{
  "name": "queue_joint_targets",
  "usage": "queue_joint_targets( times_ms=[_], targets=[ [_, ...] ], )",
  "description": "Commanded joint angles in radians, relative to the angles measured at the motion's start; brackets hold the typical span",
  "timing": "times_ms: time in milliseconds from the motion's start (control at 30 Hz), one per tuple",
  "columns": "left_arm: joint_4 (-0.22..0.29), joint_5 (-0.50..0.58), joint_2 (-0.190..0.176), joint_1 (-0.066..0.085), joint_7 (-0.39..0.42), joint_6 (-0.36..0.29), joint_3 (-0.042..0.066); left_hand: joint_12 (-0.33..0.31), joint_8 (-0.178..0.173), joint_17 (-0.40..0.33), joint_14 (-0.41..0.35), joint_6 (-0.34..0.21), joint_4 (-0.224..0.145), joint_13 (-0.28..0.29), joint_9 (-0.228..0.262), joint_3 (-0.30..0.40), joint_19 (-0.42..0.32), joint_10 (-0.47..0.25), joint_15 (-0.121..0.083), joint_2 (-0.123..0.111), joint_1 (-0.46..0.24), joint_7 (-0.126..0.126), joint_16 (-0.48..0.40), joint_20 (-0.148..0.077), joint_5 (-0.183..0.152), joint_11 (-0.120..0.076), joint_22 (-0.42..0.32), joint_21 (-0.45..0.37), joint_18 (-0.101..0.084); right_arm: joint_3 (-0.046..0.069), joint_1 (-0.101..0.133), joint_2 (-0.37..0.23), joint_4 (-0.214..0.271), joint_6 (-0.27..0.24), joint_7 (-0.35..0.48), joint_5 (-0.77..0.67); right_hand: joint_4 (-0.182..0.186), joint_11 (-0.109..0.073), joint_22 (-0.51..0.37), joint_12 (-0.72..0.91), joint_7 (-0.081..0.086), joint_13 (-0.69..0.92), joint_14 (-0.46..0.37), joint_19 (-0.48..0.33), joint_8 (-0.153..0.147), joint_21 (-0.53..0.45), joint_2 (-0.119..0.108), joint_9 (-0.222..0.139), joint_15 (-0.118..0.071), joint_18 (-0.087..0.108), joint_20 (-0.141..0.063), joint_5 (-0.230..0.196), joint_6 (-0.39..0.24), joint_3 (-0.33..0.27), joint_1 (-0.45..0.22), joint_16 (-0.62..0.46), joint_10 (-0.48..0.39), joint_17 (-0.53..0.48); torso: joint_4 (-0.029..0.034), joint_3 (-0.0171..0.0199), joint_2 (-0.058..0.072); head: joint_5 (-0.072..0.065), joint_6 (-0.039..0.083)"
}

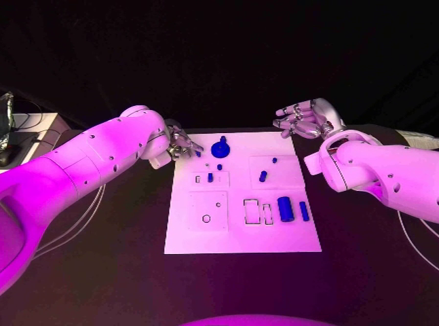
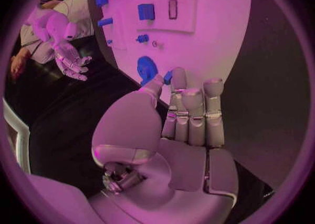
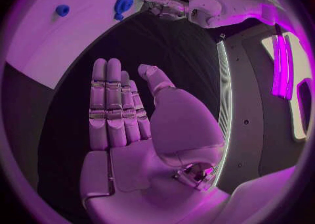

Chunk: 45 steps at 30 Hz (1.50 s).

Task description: Assemble the parts on the task board

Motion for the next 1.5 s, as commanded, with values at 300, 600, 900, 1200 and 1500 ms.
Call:
queue_joint_targets(
  times_ms=[300, 600, 900, 1200, 1500],
  targets=[
    [-0.001, 0.008, 0.002, 0.001, 0.011, 0.025, 0.0, -0.022, -0.029, 0.013, 0.009, 0.011, -0.098, -0.008, 0.022, 0.251, 0.006, 0.019, -0.002, -0.028, 0.014, 0.002, 0.008, 0.008, 0.032, -0.003, 0.01, 0.011, -0.004, 0.001, 0.0, 0.001, -0.001, 0.007, 0.009, -0.01, 0.005, 0.001, -0.003, 0.005, 0.004, -0.001, -0.006, -0.006, -0.003, 0.003, -0.001, 0.001, 0.001, -0.001, 0.002, 0.004, -0.002, -0.001, -0.004, 0.002, -0.001, -0.001, -0.0001, 0.0, 0.0, 0.001, 0.0],
    [-0.003, 0.032, 0.002, 0.001, 0.02, -0.003, -0.001, -0.031, -0.016, 0.02, 0.022, 0.021, -0.164, -0.011, 0.091, 0.336, 0.021, 0.05, -0.007, -0.062, -0.055, -0.001, 0.007, 0.0, 0.202, -0.012, 0.027, 0.033, -0.003, 0.001, 0.0, 0.001, -0.002, 0.007, 0.01, -0.009, 0.005, 0.001, -0.003, 0.005, 0.004, -0.001, -0.006, -0.006, -0.003, 0.003, -0.001, 0.001, 0.001, -0.001, 0.002, 0.004, -0.002, -0.001, -0.004, 0.002, -0.001, -0.001, 0.0007, -0.0001, 0.0, 0.001, 0.0],
    [0.047, 0.087, -0.024, 0.001, 0.021, -0.059, 0.0, -0.046, -0.035, 0.054, 0.052, 0.077, -0.207, -0.004, 0.132, 0.345, 0.061, 0.104, -0.023, -0.103, -0.112, -0.018, 0.01, -0.03, 0.432, -0.03, 0.052, 0.079, -0.02, 0.001, 0.0, 0.0, -0.003, 0.007, 0.01, -0.008, 0.005, 0.001, -0.003, 0.005, 0.004, -0.001, -0.006, -0.006, -0.003, 0.003, -0.001, 0.001, 0.001, -0.001, 0.002, 0.004, -0.002, -0.001, -0.004, 0.002, -0.001, -0.001, 0.0021, -0.0005, -0.002, 0.003, 0.001],
    [0.182, 0.11, -0.101, 0.001, -0.008, -0.097, 0.0, -0.054, -0.056, 0.085, 0.063, 0.115, -0.235, 0.012, 0.16, 0.311, 0.092, 0.137, -0.035, -0.112, -0.134, -0.03, 0.022, -0.052, 0.569, -0.042, 0.078, 0.123, -0.035, 0.0, 0.0, -0.008, -0.004, 0.006, 0.01, -0.007, 0.007, 0.001, -0.005, 0.005, 0.004, -0.001, -0.006, -0.007, -0.003, 0.005, -0.002, 0.001, 0.002, -0.002, 0.002, 0.004, -0.003, -0.003, -0.004, 0.003, -0.002, -0.001, 0.0086, 0.0, -0.01, 0.005, -0.004],
    [0.352, 0.087, -0.19, -0.001, -0.035, -0.142, -0.025, -0.063, -0.074, 0.097, 0.066, 0.135, -0.237, 0.023, 0.18, 0.308, 0.102, 0.157, -0.04, -0.122, -0.138, -0.036, 0.028, -0.061, 0.604, -0.048, 0.088, 0.137, -0.042, 0.0, 0.0, -0.016, -0.007, 0.005, 0.011, -0.006, 0.007, 0.001, -0.005, 0.005, 0.004, -0.001, -0.006, -0.007, -0.003, 0.005, -0.002, 0.001, 0.002, -0.002, 0.002, 0.004, -0.003, -0.003, -0.004, 0.003, -0.002, -0.001, 0.0148, -0.0013, -0.02, 0.002, -0.011]
  ],
)
